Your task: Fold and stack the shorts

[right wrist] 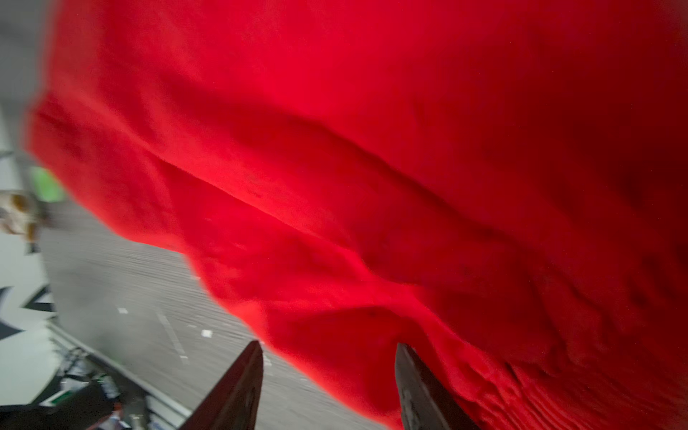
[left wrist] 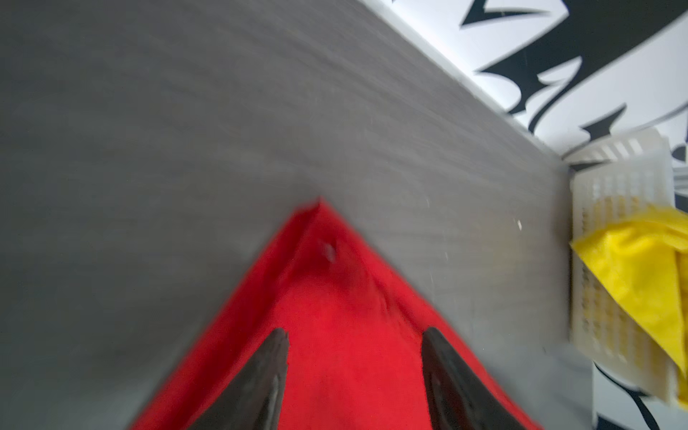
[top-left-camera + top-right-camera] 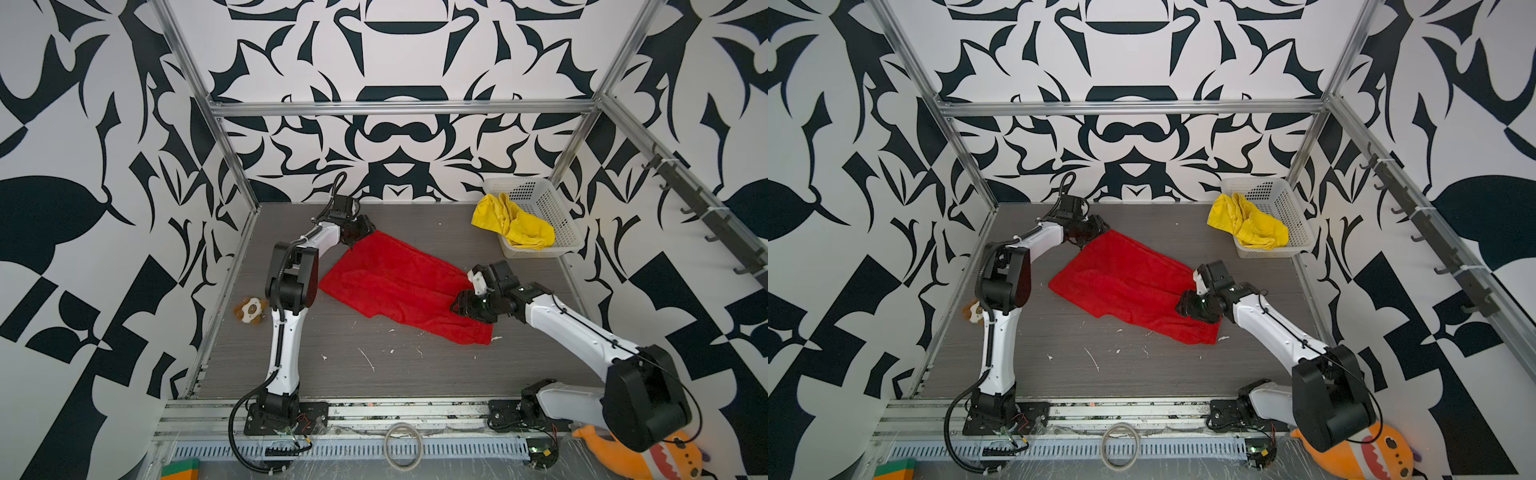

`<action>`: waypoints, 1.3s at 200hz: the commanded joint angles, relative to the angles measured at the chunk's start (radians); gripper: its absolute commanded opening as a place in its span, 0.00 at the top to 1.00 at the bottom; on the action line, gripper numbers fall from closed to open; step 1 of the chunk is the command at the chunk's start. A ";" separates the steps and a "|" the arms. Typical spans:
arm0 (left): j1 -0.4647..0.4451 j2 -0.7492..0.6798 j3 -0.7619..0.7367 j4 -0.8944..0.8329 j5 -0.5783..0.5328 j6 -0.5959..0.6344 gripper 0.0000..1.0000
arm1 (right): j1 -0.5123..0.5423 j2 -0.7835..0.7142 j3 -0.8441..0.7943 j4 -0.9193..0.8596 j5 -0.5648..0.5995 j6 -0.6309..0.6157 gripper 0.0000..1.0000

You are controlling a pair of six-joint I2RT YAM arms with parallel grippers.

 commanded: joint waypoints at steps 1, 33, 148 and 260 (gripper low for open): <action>-0.014 -0.191 -0.120 0.040 0.022 0.013 0.39 | 0.005 -0.020 0.081 -0.015 -0.001 -0.009 0.39; -0.025 -0.253 -0.291 0.040 0.031 0.015 0.39 | 0.012 0.075 0.088 0.122 -0.017 0.045 0.40; -0.005 -0.416 -0.764 0.059 -0.045 -0.005 0.37 | 0.092 0.362 0.001 0.253 0.032 0.006 0.41; -0.027 -0.907 -0.804 -0.100 -0.181 0.132 0.30 | 0.117 0.211 0.215 0.097 -0.008 -0.076 0.38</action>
